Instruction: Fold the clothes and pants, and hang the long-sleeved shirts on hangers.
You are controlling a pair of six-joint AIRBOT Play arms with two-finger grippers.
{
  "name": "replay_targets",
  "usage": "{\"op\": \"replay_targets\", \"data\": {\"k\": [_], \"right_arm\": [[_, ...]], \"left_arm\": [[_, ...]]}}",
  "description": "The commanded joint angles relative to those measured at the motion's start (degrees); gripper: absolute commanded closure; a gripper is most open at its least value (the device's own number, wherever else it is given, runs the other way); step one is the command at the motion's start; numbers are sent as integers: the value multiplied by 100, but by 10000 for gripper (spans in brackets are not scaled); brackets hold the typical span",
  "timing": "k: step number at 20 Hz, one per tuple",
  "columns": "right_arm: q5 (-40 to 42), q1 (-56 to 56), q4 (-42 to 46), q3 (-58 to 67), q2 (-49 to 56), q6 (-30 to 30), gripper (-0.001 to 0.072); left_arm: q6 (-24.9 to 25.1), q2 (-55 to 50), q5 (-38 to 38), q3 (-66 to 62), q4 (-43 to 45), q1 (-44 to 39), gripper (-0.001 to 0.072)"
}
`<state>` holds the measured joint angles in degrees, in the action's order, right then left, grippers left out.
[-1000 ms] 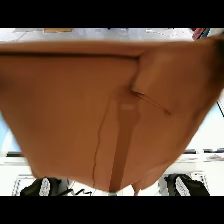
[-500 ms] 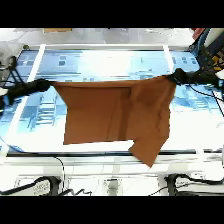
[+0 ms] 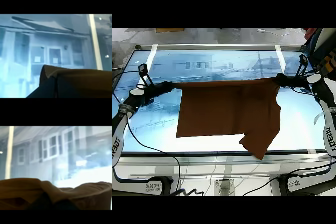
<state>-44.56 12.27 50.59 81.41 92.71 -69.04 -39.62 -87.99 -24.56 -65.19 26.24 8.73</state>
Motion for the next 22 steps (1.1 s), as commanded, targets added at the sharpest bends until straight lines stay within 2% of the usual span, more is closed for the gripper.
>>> {"op": "replay_targets", "data": {"k": [1, 3, 6, 7, 9, 13, 14, 15, 16, 18, 20, 22], "right_arm": [[-503, 0, 852, -35, 50, -44, 700], [-1117, 0, 1226, -35, 122, -57, 700], [-1902, 0, 1880, -50, 328, -114, 700], [-2048, 0, 2013, -55, 415, -203, 700], [-2055, 0, 2149, -72, 505, -428, 700], [-2061, 0, 2236, -70, 509, -774, 699], [-2138, 0, 2253, -70, 509, -866, 648], [-2216, 0, 2288, -70, 509, -866, 329], [-2271, 2, 2363, -70, 498, -866, 196], [-2549, 63, 2911, -66, 417, -863, 207], [-3067, 328, 3442, -70, 293, -861, 287], [-3792, 793, 3504, -76, 199, -828, 286]], "left_arm": [[-35, -61, -656, -4, 254, -42, 695], [-455, -61, -1106, -4, 984, -42, 695], [-1639, -90, -1574, -4, 2332, -42, 695], [-1856, -146, -1827, -2, 2605, -48, 695], [-1871, -297, -2253, 0, 2671, -66, 695], [-1867, -428, -2323, -2, 2647, -103, 686], [-1869, -424, -2328, -4, 2645, -103, 562], [-1869, -411, -2330, -4, 2645, -101, 274], [-1871, -380, -2332, -7, 2645, -98, 2], [-1781, -195, -2483, -24, 2765, -66, 7], [-1784, 149, -2704, -85, 3314, 37, 7], [-1781, 608, -3016, -142, 4004, 205, 8]]}}
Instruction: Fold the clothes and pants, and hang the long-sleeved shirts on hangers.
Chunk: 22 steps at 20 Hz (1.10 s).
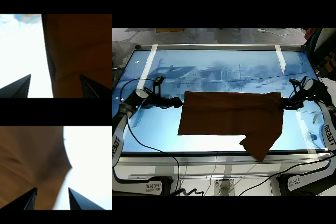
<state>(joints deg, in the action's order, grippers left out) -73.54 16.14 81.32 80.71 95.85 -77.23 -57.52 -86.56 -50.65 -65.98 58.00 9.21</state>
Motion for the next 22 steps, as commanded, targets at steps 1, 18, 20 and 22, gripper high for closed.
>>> {"op": "replay_targets", "data": {"k": [1, 18, 20, 22], "right_arm": [[-1259, 673, 293, -55, -149, -7, 286], [634, 1523, -2898, -5392, -2321, 1637, 463], [656, 1523, -2903, -5563, -2323, 1926, 462], [713, 1526, -2977, -5678, -2323, 2186, 464]], "left_arm": [[11, 693, -586, -63, 1161, 238, 8], [625, 1440, -1283, 1746, -420, 946, 18], [662, 1438, -1283, 1871, -476, 944, 18], [660, 1436, -1281, 1950, -474, 946, 18]]}}
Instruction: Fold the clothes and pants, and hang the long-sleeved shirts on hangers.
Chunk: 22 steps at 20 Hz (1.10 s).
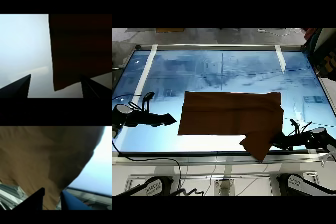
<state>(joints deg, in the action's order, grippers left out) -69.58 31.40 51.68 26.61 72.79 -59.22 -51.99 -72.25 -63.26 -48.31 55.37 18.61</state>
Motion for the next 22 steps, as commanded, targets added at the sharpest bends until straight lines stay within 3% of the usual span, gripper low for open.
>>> {"op": "replay_targets", "data": {"k": [1, 3, 4, 5, 6, 8, 13, 19, 20, 22], "right_arm": [[330, -2, -166, -273, -17, 518, 467], [306, -2, -584, -256, -24, 859, 518], [299, 0, -769, -256, -28, 881, 664], [247, -2, -949, -258, -28, 935, 699], [162, -2, -1106, -258, -28, 1038, 700], [105, -2, -1266, -258, -31, 1099, 700], [192, -2, -1276, -258, -31, 1141, 700], [170, -2, -1285, -256, -28, 1137, 700], [166, -2, -1285, -258, -28, 1139, 700], [166, -2, -1285, -256, -28, 1139, 700]], "left_arm": [[105, 4, -20, 214, -219, 4, 18], [103, 4, -20, 254, -234, 4, 18], [103, 2, -13, 262, -234, 4, 19], [103, 2, 0, 271, -234, 7, 19], [101, 2, -2, 273, -234, 4, 37], [101, 2, -9, 273, -236, 4, 158], [101, -164, -20, 278, -236, 4, 175], [125, -1060, -44, 319, -223, 7, 175], [164, -1178, -107, 321, -328, -26, 198], [407, -1335, -247, 321, -450, -129, 363]]}}
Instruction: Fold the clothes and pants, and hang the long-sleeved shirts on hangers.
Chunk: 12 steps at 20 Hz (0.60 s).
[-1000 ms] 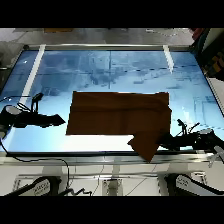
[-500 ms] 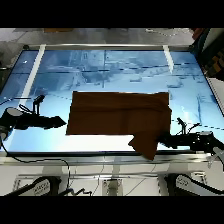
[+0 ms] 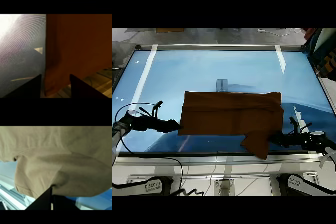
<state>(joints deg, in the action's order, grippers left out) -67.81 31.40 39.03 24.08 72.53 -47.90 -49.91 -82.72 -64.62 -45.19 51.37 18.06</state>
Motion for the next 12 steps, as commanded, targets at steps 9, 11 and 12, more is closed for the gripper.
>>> {"op": "replay_targets", "data": {"k": [9, 11, 12], "right_arm": [[44, -2, -424, -2, -651, 387, 701], [68, -2, -479, -2, -1143, 387, 701], [61, -2, -516, -2, -1423, 387, 701]], "left_arm": [[326, -317, -555, -120, -52, -225, 693], [326, -262, -804, -291, -46, -225, 694], [326, -162, -960, -400, -48, -225, 694]]}}
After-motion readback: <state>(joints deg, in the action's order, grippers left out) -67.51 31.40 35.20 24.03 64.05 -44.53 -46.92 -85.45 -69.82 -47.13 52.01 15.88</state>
